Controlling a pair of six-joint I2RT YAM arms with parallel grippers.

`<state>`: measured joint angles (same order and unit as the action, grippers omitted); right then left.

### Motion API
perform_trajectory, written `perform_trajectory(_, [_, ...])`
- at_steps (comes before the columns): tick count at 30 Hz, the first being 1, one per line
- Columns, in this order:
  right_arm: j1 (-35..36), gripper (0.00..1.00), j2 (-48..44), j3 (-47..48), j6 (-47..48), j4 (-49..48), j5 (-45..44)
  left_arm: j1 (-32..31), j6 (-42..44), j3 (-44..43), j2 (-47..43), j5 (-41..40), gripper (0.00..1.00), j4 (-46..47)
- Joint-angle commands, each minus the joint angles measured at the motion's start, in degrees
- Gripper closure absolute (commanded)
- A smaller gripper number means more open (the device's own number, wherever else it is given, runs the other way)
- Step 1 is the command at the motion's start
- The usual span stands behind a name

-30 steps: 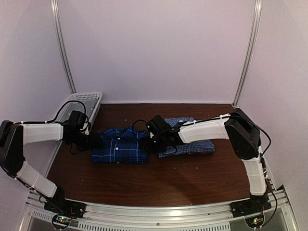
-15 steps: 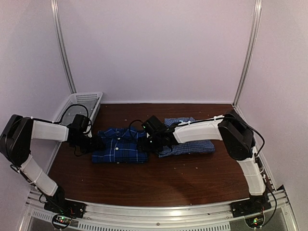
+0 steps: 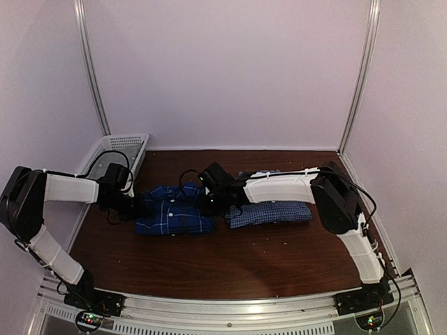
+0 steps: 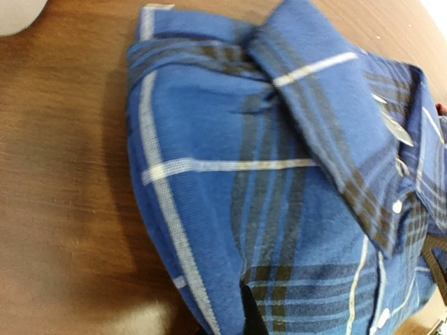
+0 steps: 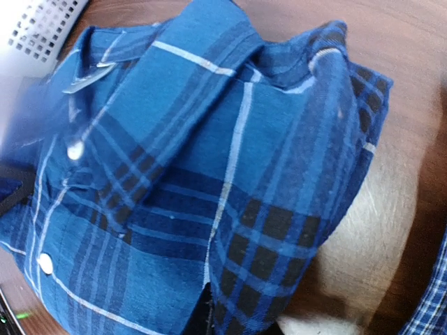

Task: Fold and stack the long sleeve shirts
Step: Pick up the square-folded shirt from the center of the board, then place the square-folded shirt on the square-folded shirt.

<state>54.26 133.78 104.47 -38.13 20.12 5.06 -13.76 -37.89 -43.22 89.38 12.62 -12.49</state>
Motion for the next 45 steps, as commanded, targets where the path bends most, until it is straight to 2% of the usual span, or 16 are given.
perform_trajectory(1, [0.4,0.98,0.1,7.0,3.7,5.6,-2.2,-1.5,0.5,-4.8,-4.1,2.4,1.00,-3.0])
perform_trajectory(11, [-0.7,1.00,-7.2,10.7,9.8,12.1,-8.2,-6.3,-0.5,-16.4,-8.0,1.6,1.00,-9.0])
perform_trajectory(18, [-4.0,1.00,-16.5,5.2,13.1,14.4,-12.9,-12.6,-3.5,-25.1,-4.7,0.7,1.00,-9.0])
perform_trajectory(25, [-10.0,1.00,-26.8,-7.0,15.8,13.0,-13.9,-20.9,-7.7,-33.7,4.7,0.0,1.00,-4.5])
perform_trajectory(32, [-18.0,1.00,-35.7,-21.4,17.8,9.5,-13.2,-28.2,-11.0,-44.9,18.2,-2.3,1.00,-0.9])
perform_trajectory(39, [-25.3,1.00,-40.0,-30.9,19.3,5.3,-9.5,-31.5,-12.5,-54.9,29.1,-2.5,1.00,-0.7])
perform_trajectory(45, [-28.0,1.00,-39.5,-33.3,19.8,3.9,-7.8,-31.8,-13.5,-56.4,32.4,-2.3,1.00,-0.1])
